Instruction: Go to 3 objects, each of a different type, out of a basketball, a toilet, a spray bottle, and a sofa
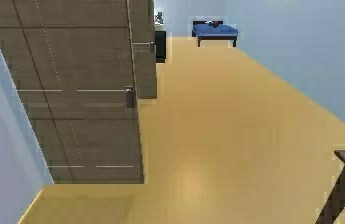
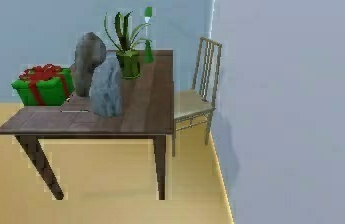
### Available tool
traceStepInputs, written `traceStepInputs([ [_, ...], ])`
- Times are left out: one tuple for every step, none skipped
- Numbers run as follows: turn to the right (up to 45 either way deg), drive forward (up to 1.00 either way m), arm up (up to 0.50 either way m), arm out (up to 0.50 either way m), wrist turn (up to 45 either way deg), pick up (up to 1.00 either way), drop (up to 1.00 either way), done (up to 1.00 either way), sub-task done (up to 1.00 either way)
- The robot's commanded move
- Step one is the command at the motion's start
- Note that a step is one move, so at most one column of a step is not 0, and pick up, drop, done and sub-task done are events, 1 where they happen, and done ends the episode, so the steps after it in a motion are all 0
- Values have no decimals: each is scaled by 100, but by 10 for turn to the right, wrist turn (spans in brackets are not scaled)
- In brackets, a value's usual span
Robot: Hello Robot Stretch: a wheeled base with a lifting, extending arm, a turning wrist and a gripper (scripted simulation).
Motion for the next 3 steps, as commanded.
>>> traceStepInputs([
  [150, 0, 0, 0, 0, 0, 0, 0, 0],
  [0, 100, 0, 0, 0, 0, 0, 0, 0],
  [60, 0, 0, 0, 0, 0, 0, 0, 0],
])
